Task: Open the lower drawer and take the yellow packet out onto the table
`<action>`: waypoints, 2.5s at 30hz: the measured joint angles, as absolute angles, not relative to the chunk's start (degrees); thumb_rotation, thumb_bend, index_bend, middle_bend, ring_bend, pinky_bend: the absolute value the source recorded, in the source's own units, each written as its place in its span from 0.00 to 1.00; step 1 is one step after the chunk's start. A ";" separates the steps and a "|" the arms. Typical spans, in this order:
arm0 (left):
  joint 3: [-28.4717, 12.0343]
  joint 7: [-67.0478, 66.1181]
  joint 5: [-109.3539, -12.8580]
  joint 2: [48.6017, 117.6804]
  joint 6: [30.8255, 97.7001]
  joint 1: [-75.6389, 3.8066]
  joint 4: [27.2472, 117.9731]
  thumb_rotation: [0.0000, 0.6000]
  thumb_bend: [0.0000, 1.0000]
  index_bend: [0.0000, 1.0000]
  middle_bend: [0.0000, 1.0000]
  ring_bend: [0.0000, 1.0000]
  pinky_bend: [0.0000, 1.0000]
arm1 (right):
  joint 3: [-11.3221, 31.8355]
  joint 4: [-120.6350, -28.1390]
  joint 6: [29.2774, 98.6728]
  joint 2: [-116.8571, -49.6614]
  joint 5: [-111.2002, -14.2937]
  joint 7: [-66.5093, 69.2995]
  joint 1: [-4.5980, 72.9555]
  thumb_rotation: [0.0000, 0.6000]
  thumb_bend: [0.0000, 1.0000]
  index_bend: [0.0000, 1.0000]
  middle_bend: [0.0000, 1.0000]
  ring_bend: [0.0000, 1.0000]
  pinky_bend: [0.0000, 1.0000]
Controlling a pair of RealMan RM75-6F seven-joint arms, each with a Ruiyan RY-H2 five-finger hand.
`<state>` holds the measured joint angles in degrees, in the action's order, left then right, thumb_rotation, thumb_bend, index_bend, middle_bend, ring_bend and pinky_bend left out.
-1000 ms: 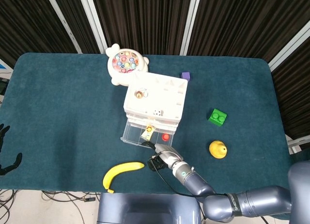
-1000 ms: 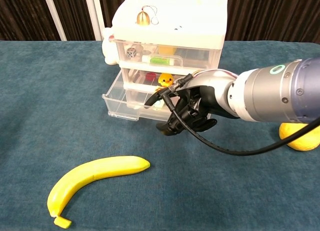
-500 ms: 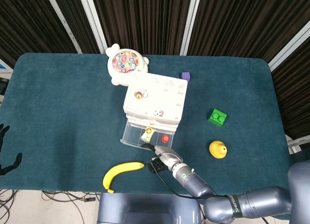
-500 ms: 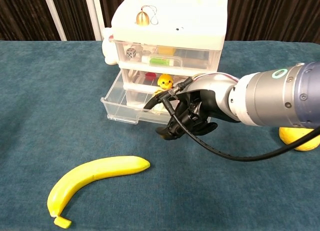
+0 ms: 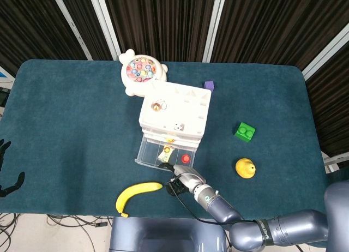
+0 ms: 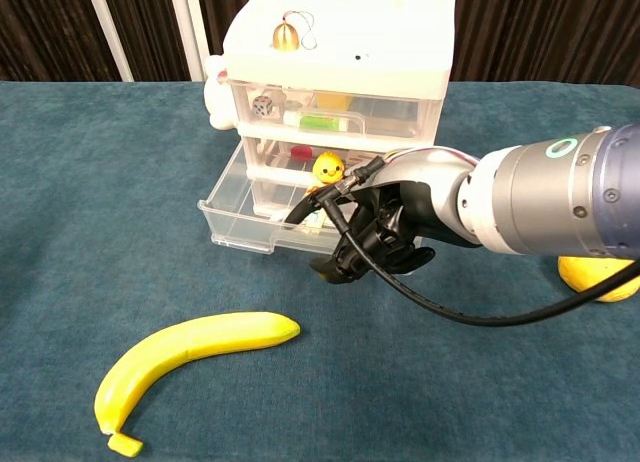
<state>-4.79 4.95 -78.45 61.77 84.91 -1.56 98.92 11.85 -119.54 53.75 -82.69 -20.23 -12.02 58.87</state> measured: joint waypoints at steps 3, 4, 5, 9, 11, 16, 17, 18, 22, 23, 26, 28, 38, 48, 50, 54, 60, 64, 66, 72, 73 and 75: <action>-4.80 4.95 -78.40 61.77 84.92 -1.55 98.93 1.00 0.36 0.04 0.00 0.00 0.00 | 11.82 -119.55 53.80 -82.66 -20.26 -11.99 58.91 1.00 0.54 0.19 0.91 0.98 1.00; -4.80 4.94 -78.37 61.77 84.89 -1.55 98.94 1.00 0.36 0.04 0.00 0.00 0.00 | 11.83 -119.55 53.85 -82.66 -20.25 -11.94 58.93 1.00 0.54 0.19 0.91 0.98 1.00; -4.79 4.92 -78.32 61.76 84.83 -1.56 98.95 1.00 0.36 0.04 0.00 0.00 0.00 | 11.86 -119.56 53.88 -82.64 -20.25 -11.87 58.92 1.00 0.54 0.19 0.91 0.98 1.00; -4.79 4.86 -78.30 61.73 84.81 -1.57 98.99 1.00 0.36 0.04 0.00 0.00 0.00 | 12.10 -119.25 54.30 -82.60 -20.24 -11.60 58.86 1.00 0.54 0.19 0.91 0.98 1.00; -4.79 4.89 -78.25 61.70 84.76 -1.57 99.01 1.00 0.36 0.04 0.00 0.00 0.00 | 12.20 -119.15 54.76 -82.50 -20.30 -11.65 58.85 1.00 0.54 0.19 0.91 0.98 1.00; -4.80 4.89 -78.28 61.71 84.76 -1.58 99.02 1.00 0.36 0.04 0.00 0.00 0.00 | 12.92 -119.86 55.89 -81.19 -20.77 -11.44 58.49 1.00 0.49 0.19 0.91 0.98 1.00; -4.79 4.90 -78.28 61.71 84.75 -1.59 99.04 1.00 0.36 0.04 0.00 0.00 0.00 | 13.00 -120.15 56.03 -80.75 -20.91 -11.52 58.44 1.00 0.46 0.19 0.91 0.98 1.00; -4.78 4.89 -78.30 61.71 84.74 -1.60 99.05 1.00 0.36 0.04 0.00 0.00 0.00 | 13.07 -120.46 56.12 -80.25 -21.04 -11.66 58.41 1.00 0.43 0.19 0.91 0.98 1.00; -4.71 4.86 -78.45 61.71 84.79 -1.57 99.11 1.00 0.36 0.04 0.00 0.00 0.00 | 13.22 -121.68 56.02 -77.47 -21.75 -13.01 58.61 1.00 0.33 0.20 0.92 0.99 1.00; -4.71 4.88 -78.44 61.71 84.79 -1.57 99.14 1.00 0.36 0.04 0.00 0.00 0.00 | 13.27 -121.83 56.01 -76.83 -21.97 -13.52 58.75 1.00 0.30 0.20 0.93 0.99 1.00; -4.75 4.96 -78.31 61.66 84.72 -1.58 99.19 1.00 0.36 0.04 0.00 0.00 0.00 | 13.40 -122.12 56.33 -74.95 -23.12 -15.49 59.35 1.00 0.25 0.21 0.94 1.00 1.00; -4.77 4.97 -78.24 61.65 84.63 -1.60 99.19 1.00 0.36 0.05 0.00 0.00 0.00 | 13.39 -122.06 56.79 -74.27 -24.19 -16.87 59.77 1.00 0.24 0.21 0.95 1.00 1.00; -4.75 4.96 -78.20 61.60 84.47 -1.68 99.36 1.00 0.36 0.04 0.00 0.00 0.00 | 10.95 -117.18 55.09 -72.98 -36.26 -22.12 60.86 1.00 0.19 0.28 1.00 1.00 1.00; -4.72 4.91 -78.07 61.56 84.31 -1.70 99.42 1.00 0.36 0.05 0.00 0.00 0.00 | 7.81 -108.07 55.89 -76.01 -52.89 -26.44 60.32 1.00 0.19 0.29 1.00 1.00 1.00; -4.72 4.93 -78.03 61.55 84.29 -1.70 99.44 1.00 0.36 0.04 0.00 0.00 0.00 | 7.17 -106.13 55.91 -76.88 -55.09 -27.96 60.48 1.00 0.19 0.29 1.00 1.00 1.00; -4.72 4.97 -77.94 61.49 84.18 -1.72 99.46 1.00 0.36 0.04 0.00 0.00 0.00 | 6.18 -102.91 56.72 -79.18 -58.63 -30.79 60.63 1.00 0.19 0.29 1.00 1.00 1.00; -4.69 5.05 -77.88 61.42 84.01 -1.76 99.47 1.00 0.36 0.04 0.00 0.00 0.00 | 5.20 -100.09 59.18 -82.78 -61.08 -35.68 60.21 1.00 0.19 0.29 1.00 1.00 1.00; -4.67 4.99 -77.82 61.38 83.89 -1.80 99.49 1.00 0.36 0.04 0.00 0.00 0.00 | 5.44 -100.45 60.03 -83.95 -60.59 -38.07 59.99 1.00 0.19 0.29 1.00 1.00 1.00; -4.69 5.00 -77.82 61.38 83.96 -1.78 99.51 1.00 0.36 0.04 0.00 0.00 0.00 | 5.58 -100.47 60.55 -84.59 -60.40 -39.34 59.96 1.00 0.19 0.29 1.00 1.00 1.00; -4.72 4.98 -77.81 61.41 84.06 -1.75 99.50 1.00 0.36 0.04 0.00 0.00 0.00 | 6.10 -100.23 62.10 -87.24 -58.60 -44.07 59.88 1.00 0.19 0.29 1.00 1.00 1.00; -4.72 5.00 -77.80 61.41 84.07 -1.75 99.48 1.00 0.36 0.04 0.00 0.00 0.00 | 6.19 -100.01 62.05 -87.58 -58.14 -44.83 59.96 1.00 0.19 0.29 1.00 1.00 1.00; -4.73 5.02 -77.79 61.41 84.06 -1.75 99.47 1.00 0.36 0.04 0.00 0.00 0.00 | 6.29 -99.45 61.80 -87.97 -57.61 -45.64 60.11 1.00 0.19 0.29 1.00 1.00 1.00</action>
<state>-4.73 5.02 -77.79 61.41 84.06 -1.75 99.47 6.29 -99.45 61.80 -87.97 -57.61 -45.64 60.11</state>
